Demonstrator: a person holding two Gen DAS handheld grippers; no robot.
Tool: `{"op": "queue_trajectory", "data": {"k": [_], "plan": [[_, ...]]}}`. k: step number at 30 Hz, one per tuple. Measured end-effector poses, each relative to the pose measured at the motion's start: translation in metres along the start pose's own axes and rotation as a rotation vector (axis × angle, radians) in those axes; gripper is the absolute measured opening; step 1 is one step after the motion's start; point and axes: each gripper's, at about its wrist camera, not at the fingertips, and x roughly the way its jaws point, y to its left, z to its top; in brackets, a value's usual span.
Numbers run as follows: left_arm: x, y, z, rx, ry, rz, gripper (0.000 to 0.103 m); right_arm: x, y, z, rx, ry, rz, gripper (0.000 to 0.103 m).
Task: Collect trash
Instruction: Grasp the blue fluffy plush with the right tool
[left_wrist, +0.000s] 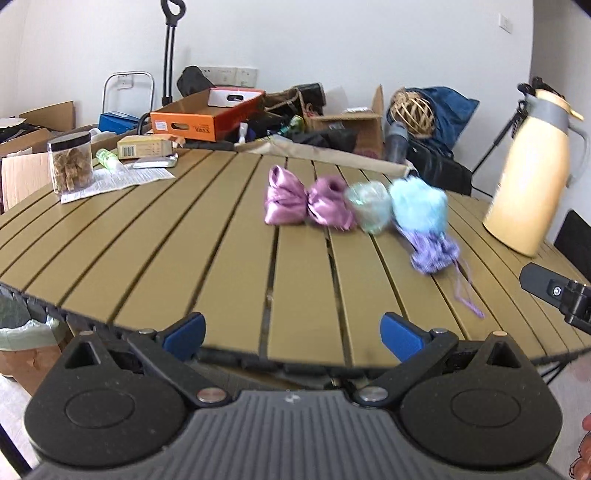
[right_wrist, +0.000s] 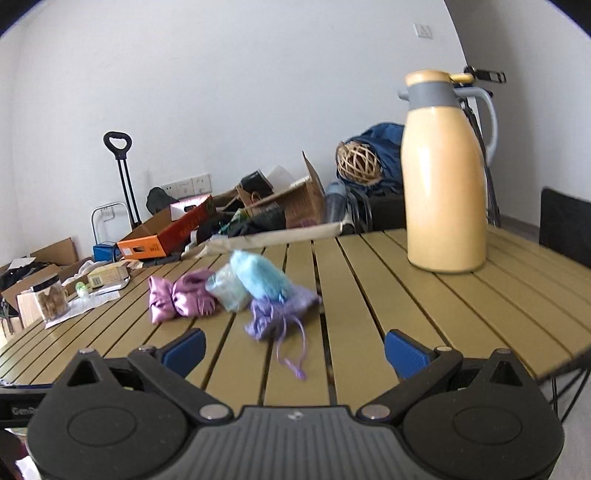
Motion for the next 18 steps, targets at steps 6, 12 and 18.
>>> {"op": "queue_trajectory", "data": {"k": [6, 12, 18], "plan": [[0.016, 0.010, 0.022, -0.023, -0.027, 0.013, 0.103, 0.030, 0.016, 0.013, -0.063, -0.015, -0.003, 0.103], [0.033, 0.019, 0.044, -0.035, -0.058, 0.028, 0.103, 0.069, 0.031, 0.022, -0.100, -0.007, -0.013, 0.103], [0.054, 0.030, 0.058, -0.058, -0.062, 0.040, 0.103, 0.111, 0.038, 0.031, -0.108, 0.018, -0.033, 0.103]]}}
